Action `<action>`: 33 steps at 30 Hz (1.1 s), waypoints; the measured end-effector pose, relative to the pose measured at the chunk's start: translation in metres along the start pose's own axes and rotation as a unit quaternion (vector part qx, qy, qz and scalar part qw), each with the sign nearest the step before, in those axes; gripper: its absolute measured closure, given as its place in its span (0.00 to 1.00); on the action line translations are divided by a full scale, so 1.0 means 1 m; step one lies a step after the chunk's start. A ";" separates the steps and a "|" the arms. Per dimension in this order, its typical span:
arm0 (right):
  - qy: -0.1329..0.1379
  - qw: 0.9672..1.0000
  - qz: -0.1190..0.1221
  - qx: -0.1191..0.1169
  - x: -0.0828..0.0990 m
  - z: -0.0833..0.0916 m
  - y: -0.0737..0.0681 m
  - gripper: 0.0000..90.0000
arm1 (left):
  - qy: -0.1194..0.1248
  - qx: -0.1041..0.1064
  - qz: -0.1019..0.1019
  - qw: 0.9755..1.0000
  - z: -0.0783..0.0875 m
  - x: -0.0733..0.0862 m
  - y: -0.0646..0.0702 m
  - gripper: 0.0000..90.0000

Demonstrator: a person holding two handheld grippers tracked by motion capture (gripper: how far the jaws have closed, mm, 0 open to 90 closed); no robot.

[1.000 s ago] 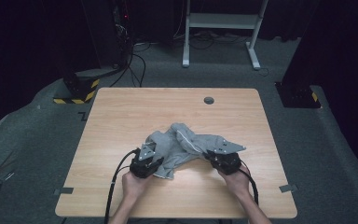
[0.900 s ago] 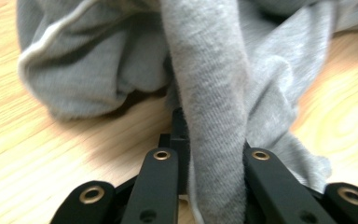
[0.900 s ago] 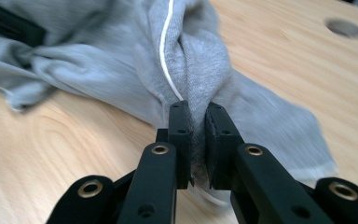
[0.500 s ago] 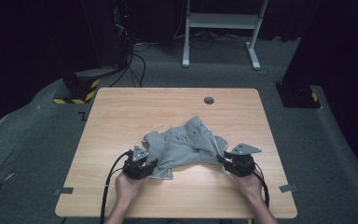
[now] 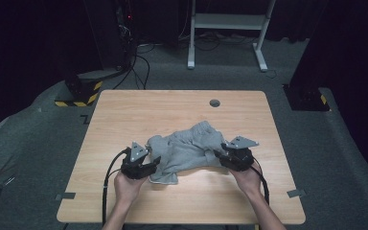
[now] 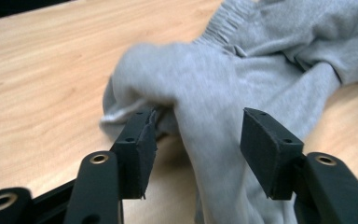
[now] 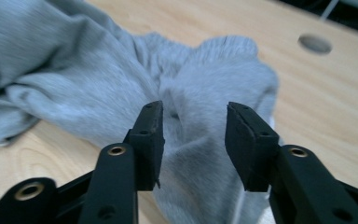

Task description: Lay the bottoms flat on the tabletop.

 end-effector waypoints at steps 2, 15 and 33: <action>-0.014 1.000 -0.001 0.003 0.000 -0.007 0.001 0.67 | -0.004 -0.003 0.001 1.000 -0.007 -0.004 -0.001 0.54; -0.114 0.990 0.077 -0.007 0.043 -0.021 -0.008 1.00 | -0.089 0.042 -0.058 0.994 -0.028 0.017 0.017 0.89; -0.072 0.997 0.020 0.005 0.002 -0.046 0.005 0.83 | -0.038 0.003 0.023 0.999 -0.038 -0.002 -0.009 0.72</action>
Point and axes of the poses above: each handheld gripper's, and its own axes: z roughly backward along the jaws, x roughly out of its underside, y roughly to its right, the point moved 1 cm from there along -z, roughly forward along the jaws, and after that the axes turned 11 degrees about -z, right-handed, at the moved point
